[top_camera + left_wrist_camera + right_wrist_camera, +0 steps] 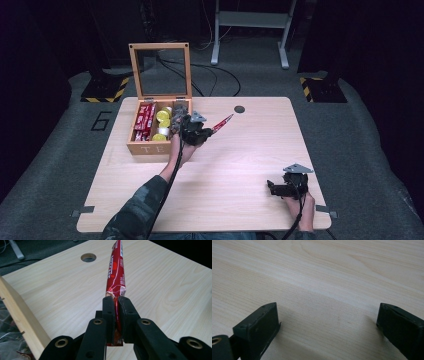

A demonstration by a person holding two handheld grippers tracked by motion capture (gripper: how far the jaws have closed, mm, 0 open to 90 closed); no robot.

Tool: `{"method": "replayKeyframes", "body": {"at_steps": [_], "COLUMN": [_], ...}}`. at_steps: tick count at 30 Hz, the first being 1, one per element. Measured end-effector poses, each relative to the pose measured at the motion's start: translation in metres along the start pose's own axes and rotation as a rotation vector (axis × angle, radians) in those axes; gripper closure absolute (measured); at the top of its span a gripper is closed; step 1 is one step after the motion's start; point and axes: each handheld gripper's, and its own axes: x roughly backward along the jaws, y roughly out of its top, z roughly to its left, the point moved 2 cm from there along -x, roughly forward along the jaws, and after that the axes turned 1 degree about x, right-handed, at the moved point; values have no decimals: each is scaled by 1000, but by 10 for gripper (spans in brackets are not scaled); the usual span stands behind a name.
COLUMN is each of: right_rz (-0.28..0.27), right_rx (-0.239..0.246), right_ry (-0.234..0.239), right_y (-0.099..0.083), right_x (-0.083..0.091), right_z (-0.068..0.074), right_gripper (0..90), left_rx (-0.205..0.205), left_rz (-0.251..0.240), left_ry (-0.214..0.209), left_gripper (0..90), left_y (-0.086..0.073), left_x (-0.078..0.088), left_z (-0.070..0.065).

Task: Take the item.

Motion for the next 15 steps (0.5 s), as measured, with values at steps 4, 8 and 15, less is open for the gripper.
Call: {"method": "replayKeyframes", "body": {"at_steps": [4,8,15], "right_rz": [0,0,0], "right_rx": [0,0,0], "right_ry": [0,0,1], "right_y": [0,0,0], "right_x": [0,0,0], "right_z": [0,0,0], "right_gripper": [33,33,33], "left_rx": [-1,-1,7], "left_rz": [10,9,23], "left_ry": [-7,-8,-26], "left_gripper": [837,837,837], "left_y": [-1,-2,-7], "left_x": [-6,-11,-22], "left_z": [-5,-11,-19]}}
